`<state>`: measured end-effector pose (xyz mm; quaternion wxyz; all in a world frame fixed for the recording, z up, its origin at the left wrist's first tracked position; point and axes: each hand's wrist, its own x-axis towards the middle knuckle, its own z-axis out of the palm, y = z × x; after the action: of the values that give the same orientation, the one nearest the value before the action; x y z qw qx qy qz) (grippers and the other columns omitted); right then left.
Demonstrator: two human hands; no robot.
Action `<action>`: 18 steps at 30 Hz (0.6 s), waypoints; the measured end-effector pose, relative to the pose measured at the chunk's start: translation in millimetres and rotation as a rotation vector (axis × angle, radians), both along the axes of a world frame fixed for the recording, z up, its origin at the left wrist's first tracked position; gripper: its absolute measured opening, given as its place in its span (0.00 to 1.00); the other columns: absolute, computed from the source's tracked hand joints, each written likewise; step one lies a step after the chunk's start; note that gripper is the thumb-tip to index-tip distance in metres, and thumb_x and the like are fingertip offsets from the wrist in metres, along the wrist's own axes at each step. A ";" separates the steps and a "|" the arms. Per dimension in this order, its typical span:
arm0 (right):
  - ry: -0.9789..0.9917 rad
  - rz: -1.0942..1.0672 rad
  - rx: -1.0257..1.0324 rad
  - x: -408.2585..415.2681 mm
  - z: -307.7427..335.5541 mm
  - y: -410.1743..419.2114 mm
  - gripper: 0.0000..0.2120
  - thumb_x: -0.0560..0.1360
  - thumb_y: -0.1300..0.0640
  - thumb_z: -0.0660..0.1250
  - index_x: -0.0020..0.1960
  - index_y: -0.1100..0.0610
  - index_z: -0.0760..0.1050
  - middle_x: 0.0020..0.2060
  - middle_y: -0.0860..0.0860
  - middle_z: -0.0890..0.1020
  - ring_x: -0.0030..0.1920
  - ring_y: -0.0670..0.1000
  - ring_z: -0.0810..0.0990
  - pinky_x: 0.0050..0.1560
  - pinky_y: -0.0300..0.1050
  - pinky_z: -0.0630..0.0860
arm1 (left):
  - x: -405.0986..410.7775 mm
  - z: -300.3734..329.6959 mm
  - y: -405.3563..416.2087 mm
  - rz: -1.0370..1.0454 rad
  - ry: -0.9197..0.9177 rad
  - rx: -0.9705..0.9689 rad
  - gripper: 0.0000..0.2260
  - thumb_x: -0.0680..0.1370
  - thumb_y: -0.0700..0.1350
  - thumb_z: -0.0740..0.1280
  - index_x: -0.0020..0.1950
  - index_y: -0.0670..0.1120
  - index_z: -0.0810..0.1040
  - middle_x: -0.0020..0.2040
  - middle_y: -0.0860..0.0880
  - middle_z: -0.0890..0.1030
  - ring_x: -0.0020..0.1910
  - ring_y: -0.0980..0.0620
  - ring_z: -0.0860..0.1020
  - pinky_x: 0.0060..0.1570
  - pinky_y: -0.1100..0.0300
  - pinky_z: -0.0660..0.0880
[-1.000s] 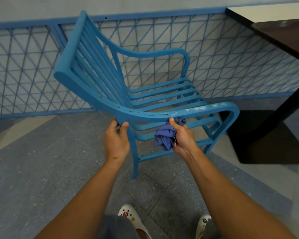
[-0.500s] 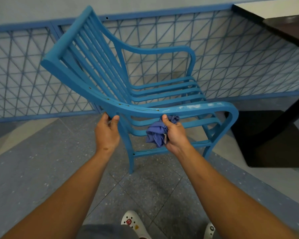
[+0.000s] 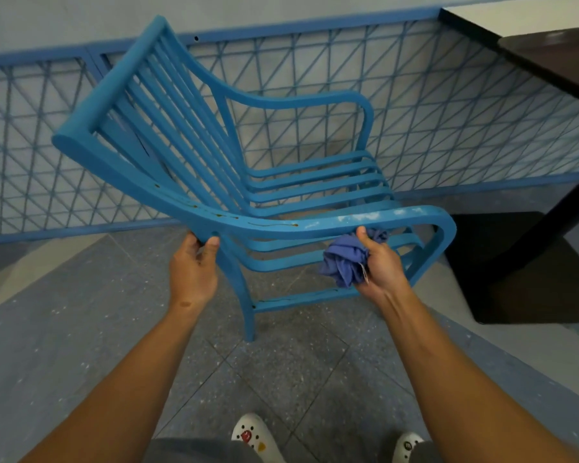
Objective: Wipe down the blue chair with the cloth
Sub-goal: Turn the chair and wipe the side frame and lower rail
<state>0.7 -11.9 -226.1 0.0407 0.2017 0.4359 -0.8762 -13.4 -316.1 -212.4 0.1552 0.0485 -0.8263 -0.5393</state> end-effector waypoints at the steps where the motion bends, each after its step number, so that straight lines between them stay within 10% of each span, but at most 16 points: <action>1: 0.004 -0.001 -0.007 3.3 -3.5 1.5 0.16 0.85 0.53 0.59 0.59 0.66 0.73 0.45 0.60 0.81 0.42 0.57 0.85 0.43 0.51 0.83 | 2.8 -1.4 -0.5 -0.006 0.008 0.007 0.11 0.79 0.59 0.65 0.60 0.62 0.77 0.52 0.62 0.84 0.56 0.52 0.83 0.57 0.39 0.79; 9: 0.038 -0.056 0.003 12.2 -1.8 10.7 0.27 0.79 0.51 0.64 0.71 0.68 0.69 0.63 0.69 0.75 0.62 0.69 0.78 0.59 0.65 0.80 | 7.9 4.8 17.3 -0.015 0.032 -0.014 0.15 0.77 0.62 0.63 0.60 0.59 0.77 0.51 0.56 0.84 0.54 0.52 0.83 0.55 0.40 0.80; 18: -0.003 -0.078 -0.007 8.7 4.0 0.4 0.15 0.84 0.54 0.60 0.64 0.64 0.74 0.56 0.61 0.82 0.52 0.61 0.84 0.52 0.59 0.83 | 4.2 10.7 9.8 -0.027 0.018 -0.055 0.11 0.80 0.57 0.65 0.61 0.56 0.77 0.53 0.54 0.84 0.55 0.51 0.83 0.54 0.40 0.81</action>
<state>9.4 -11.4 -222.1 0.0080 0.2197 0.4245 -0.8783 -9.2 -306.2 -201.7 0.1568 0.0282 -0.8398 -0.5190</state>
